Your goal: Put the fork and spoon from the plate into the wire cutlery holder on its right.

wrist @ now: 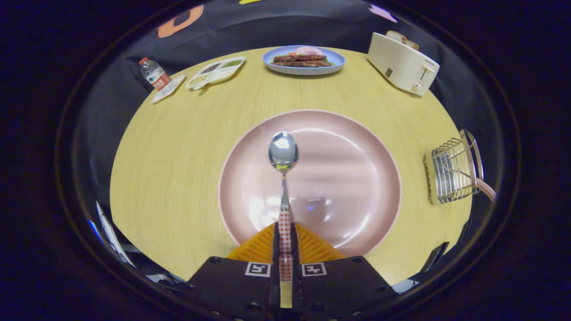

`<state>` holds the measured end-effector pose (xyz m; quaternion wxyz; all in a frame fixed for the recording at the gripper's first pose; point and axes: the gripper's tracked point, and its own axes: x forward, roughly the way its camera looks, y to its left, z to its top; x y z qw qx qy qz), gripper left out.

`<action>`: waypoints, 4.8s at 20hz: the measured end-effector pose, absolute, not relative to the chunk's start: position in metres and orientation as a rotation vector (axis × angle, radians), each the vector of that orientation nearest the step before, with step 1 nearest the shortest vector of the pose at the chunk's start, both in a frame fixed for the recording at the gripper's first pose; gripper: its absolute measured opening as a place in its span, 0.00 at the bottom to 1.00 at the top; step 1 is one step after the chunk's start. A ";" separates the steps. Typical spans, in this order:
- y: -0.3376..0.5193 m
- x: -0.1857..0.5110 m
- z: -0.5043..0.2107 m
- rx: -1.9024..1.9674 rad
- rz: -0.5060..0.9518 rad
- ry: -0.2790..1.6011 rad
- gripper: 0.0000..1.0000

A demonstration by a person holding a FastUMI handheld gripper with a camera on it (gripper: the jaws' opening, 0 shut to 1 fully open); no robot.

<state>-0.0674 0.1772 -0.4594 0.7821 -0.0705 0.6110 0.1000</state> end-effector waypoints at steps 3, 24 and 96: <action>0.176 -0.070 -0.453 -0.143 0.224 1.337 0.04; 0.011 -0.017 -0.295 -0.251 0.233 1.375 0.05; 0.141 0.047 -0.116 -0.130 0.203 0.505 0.96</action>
